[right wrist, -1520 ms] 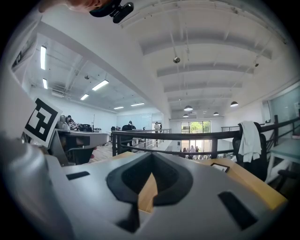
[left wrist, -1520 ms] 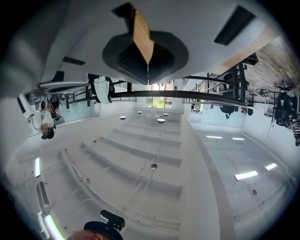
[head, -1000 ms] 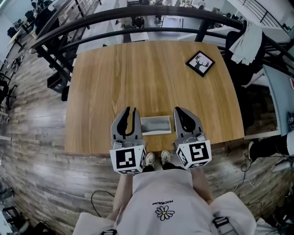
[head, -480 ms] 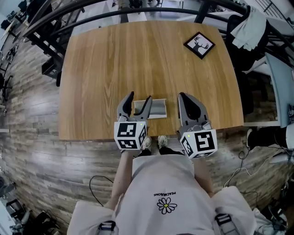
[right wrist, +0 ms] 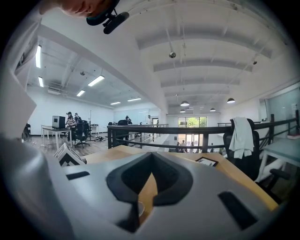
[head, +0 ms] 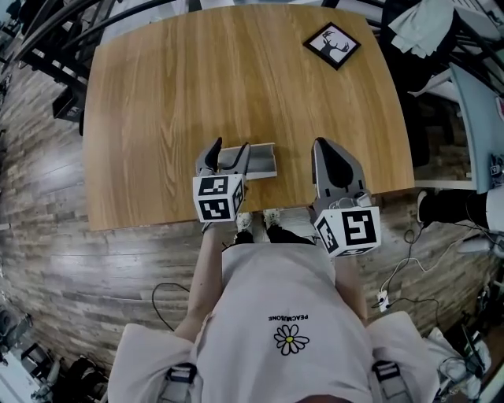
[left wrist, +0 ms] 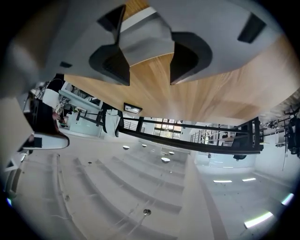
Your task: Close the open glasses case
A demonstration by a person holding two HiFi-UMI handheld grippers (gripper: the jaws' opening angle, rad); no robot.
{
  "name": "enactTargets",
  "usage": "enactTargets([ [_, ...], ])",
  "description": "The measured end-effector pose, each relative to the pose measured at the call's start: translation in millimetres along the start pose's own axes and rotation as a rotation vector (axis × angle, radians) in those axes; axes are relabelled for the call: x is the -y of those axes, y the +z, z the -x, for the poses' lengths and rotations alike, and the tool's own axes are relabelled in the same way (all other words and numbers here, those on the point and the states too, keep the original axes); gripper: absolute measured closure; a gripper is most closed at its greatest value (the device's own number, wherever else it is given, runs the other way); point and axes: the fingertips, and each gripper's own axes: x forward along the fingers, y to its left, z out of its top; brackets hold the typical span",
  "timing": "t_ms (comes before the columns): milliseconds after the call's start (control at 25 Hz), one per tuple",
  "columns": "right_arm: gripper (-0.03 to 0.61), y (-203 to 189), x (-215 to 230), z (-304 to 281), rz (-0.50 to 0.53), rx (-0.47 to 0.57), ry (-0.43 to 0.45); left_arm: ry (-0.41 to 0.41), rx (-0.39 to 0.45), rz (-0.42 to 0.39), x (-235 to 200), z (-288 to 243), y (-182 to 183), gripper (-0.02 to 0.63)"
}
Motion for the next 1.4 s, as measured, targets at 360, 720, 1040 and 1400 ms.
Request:
enactTargets([
  [360, 0.570, -5, 1, 7, 0.006, -0.017, -0.021, -0.013, -0.096, 0.035, -6, -17, -30, 0.347],
  [720, 0.569, -7, 1, 12, 0.000, -0.022, -0.034, -0.012, -0.124, 0.052, -6, -18, -40, 0.348],
  [1040, 0.569, -10, -7, 13, 0.004, -0.023, 0.000, -0.020, -0.136, 0.046, 4, -6, -48, 0.347],
  [1400, 0.570, -5, -25, 10, 0.020, -0.015, 0.064, -0.022, -0.159, 0.036, 18, 15, -67, 0.347],
])
